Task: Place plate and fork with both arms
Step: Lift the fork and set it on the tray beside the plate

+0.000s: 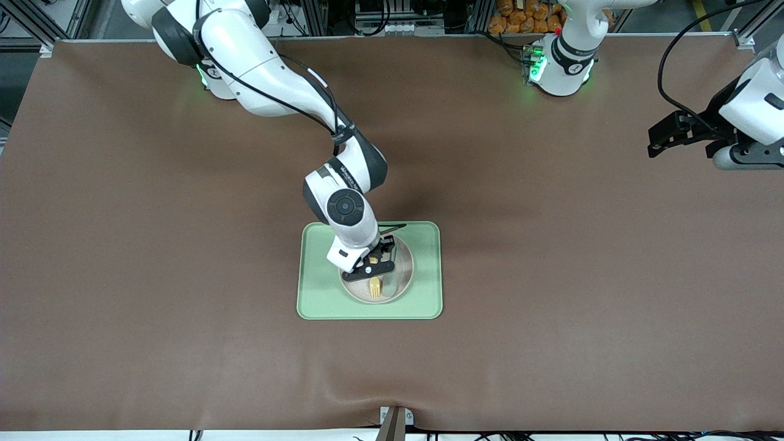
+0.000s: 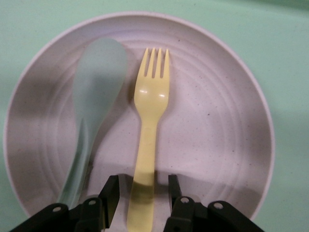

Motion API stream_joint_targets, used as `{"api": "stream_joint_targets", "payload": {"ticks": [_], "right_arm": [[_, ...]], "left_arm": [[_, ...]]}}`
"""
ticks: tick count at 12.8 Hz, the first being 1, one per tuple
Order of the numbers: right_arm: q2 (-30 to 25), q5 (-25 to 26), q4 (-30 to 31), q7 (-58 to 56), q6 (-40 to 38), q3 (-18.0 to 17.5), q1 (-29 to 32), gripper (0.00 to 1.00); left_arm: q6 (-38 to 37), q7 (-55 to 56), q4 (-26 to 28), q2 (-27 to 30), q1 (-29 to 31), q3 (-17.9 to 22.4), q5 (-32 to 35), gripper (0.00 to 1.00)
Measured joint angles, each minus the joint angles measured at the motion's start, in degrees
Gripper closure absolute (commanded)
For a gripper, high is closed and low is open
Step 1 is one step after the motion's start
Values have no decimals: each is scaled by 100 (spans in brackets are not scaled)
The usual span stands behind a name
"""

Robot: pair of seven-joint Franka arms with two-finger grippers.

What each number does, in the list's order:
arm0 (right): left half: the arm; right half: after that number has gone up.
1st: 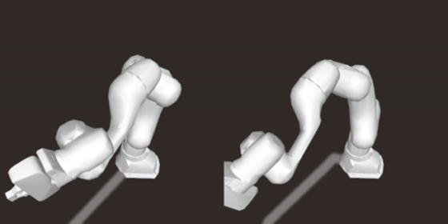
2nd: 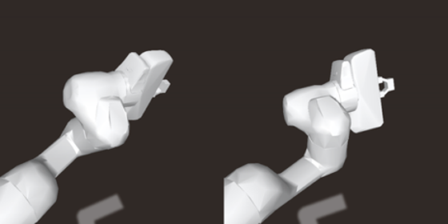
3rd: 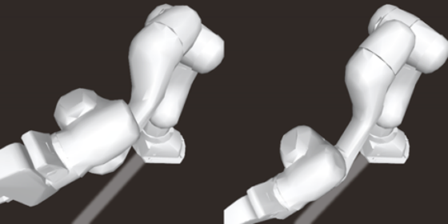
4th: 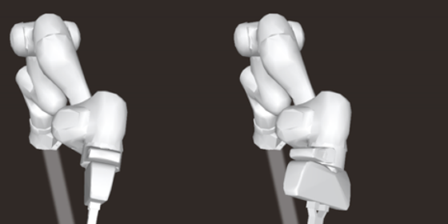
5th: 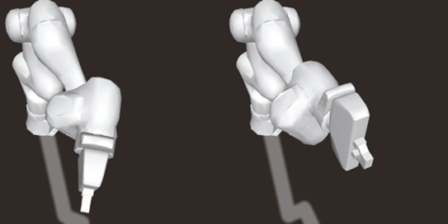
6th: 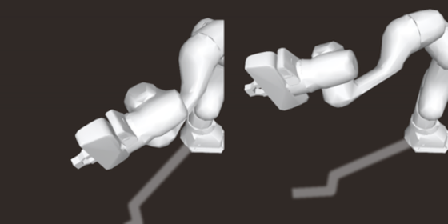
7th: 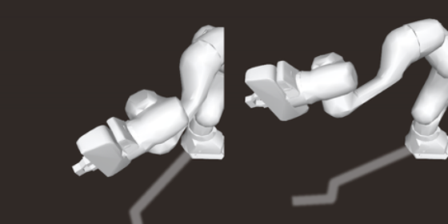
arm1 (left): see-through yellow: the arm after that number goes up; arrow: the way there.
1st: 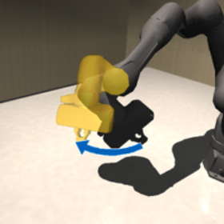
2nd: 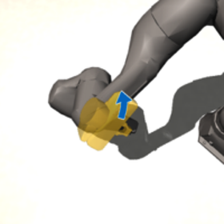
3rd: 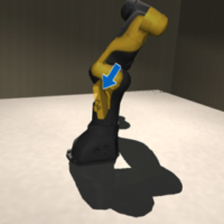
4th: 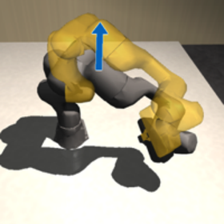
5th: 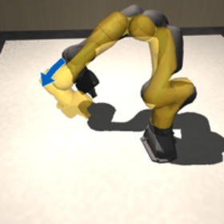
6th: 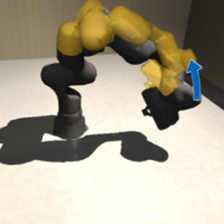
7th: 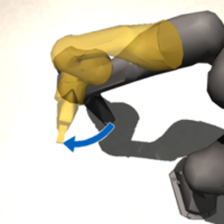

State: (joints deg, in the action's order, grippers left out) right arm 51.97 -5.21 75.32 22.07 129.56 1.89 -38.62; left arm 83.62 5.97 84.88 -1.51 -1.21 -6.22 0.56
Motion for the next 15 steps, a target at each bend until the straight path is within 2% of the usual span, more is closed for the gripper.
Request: {"api": "stream_joint_targets", "payload": {"ticks": [2,5,6,7,9,11,15], "right_arm": [[22,4,0,0,5,0,-32,55],[23,26,-5,1,5,4,-36,70],[23,34,-9,2,5,7,-36,83],[23,35,-11,2,5,7,-36,89],[23,39,-18,6,3,11,-36,90],[23,39,-23,10,-3,12,-36,95],[24,35,-96,41,-96,51,-27,95]], "left_arm": [[0,0,0,0,0,0,0,0],[0,0,0,0,0,0,0,0],[0,0,0,0,0,0,0,0],[0,0,0,0,0,0,0,0],[0,0,0,-1,0,0,0,0],[0,0,0,-1,0,0,0,0],[0,0,0,-1,0,0,0,0]]}}
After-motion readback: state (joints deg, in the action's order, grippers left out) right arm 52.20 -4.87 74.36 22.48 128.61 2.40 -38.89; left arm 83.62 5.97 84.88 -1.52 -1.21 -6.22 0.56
